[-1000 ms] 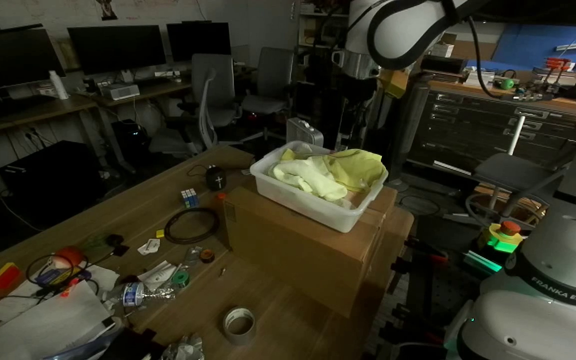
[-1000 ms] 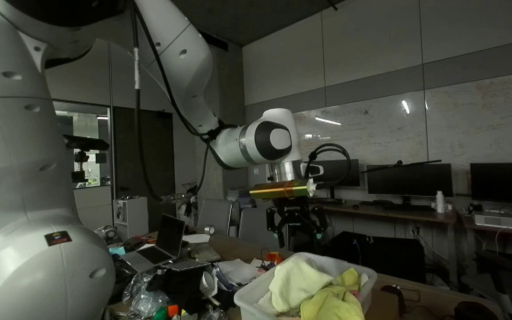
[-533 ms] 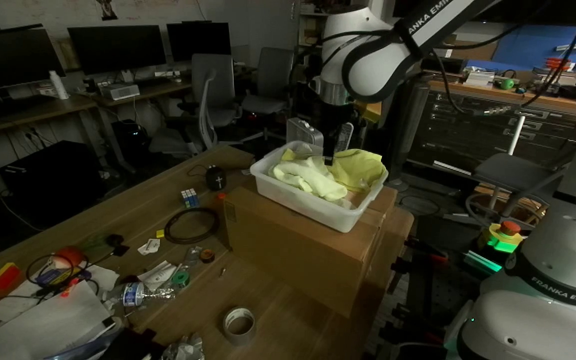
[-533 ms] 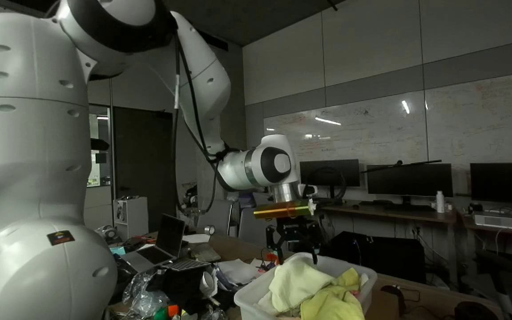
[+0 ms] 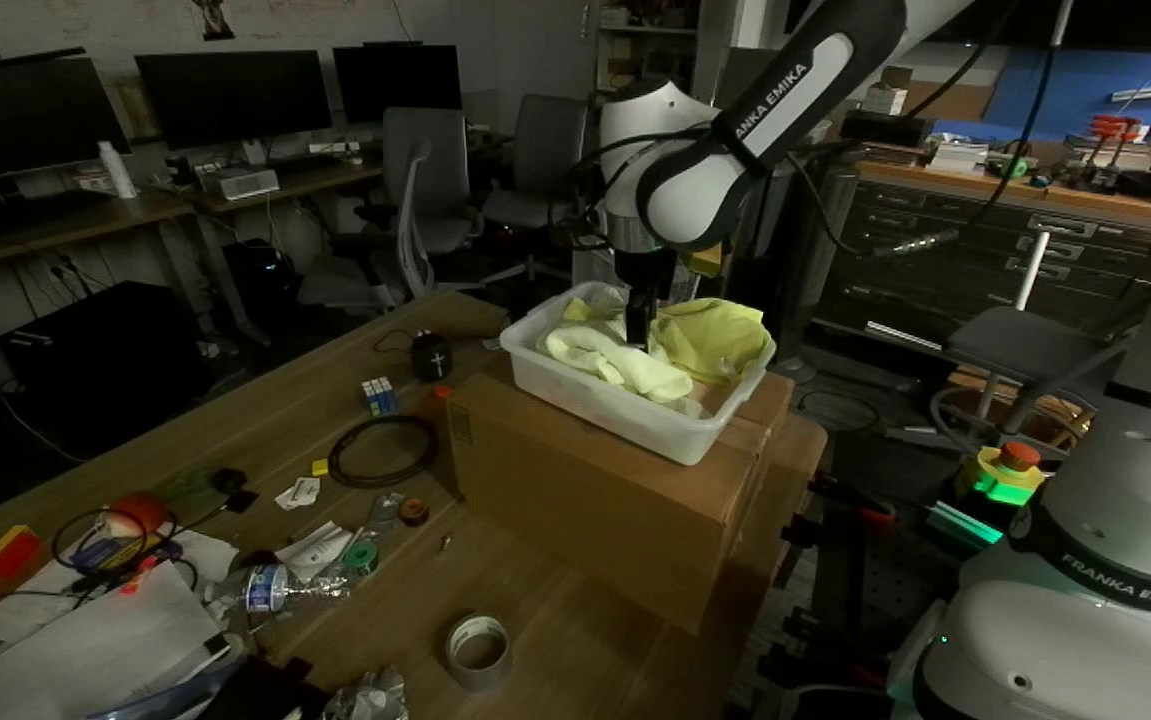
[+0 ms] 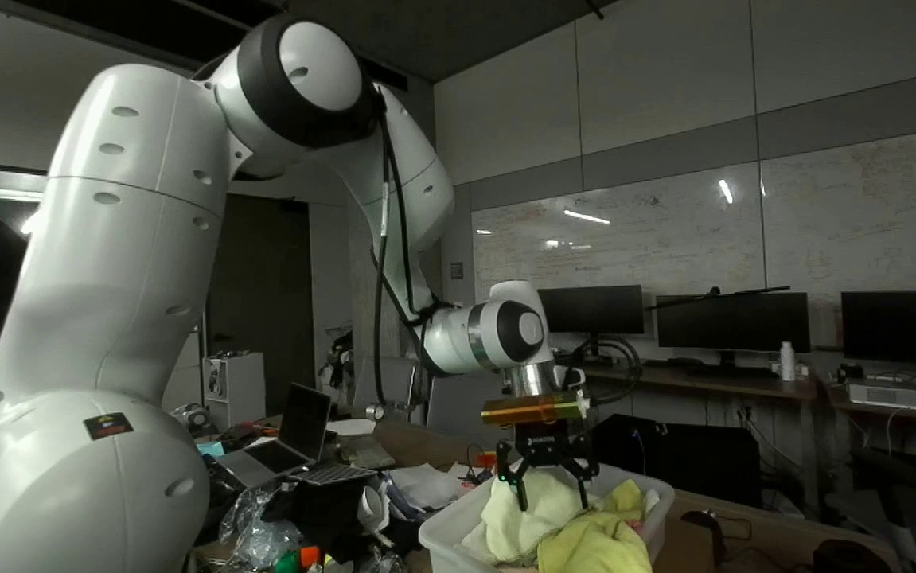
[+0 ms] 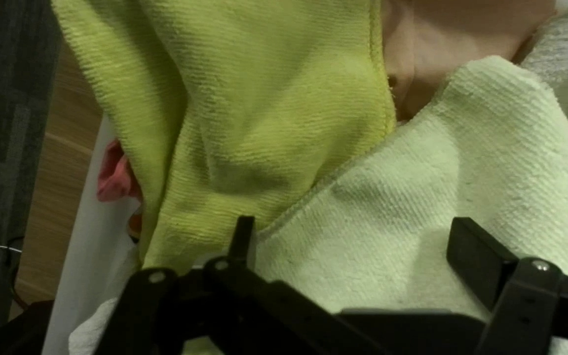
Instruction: Remove the shirts from the basket and put them on the table.
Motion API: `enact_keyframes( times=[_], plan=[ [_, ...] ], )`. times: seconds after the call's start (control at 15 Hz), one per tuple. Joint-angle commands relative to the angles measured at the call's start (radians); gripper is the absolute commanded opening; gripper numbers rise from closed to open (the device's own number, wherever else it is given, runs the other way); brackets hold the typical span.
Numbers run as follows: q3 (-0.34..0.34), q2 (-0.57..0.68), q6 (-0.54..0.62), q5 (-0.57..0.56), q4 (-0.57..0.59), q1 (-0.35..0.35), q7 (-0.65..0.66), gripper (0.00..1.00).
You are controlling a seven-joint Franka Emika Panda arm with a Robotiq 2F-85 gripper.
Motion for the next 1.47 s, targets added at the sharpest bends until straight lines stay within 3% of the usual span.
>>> enact_keyframes(
  times=[0.0,0.27,0.67,0.73,0.8,1.4],
  plan=[
    [0.010,0.093,-0.018,0.059,0.093,-0.019,-0.062,1.00],
    [0.019,0.160,-0.045,0.127,0.145,-0.043,-0.118,1.00],
    [0.012,0.216,-0.091,0.128,0.191,-0.059,-0.129,1.00],
    [0.014,0.216,-0.096,0.131,0.194,-0.063,-0.135,0.75],
    [0.015,0.216,-0.099,0.130,0.195,-0.064,-0.137,0.74],
    [0.010,0.171,-0.116,0.150,0.176,-0.073,-0.129,0.05]
  ],
)
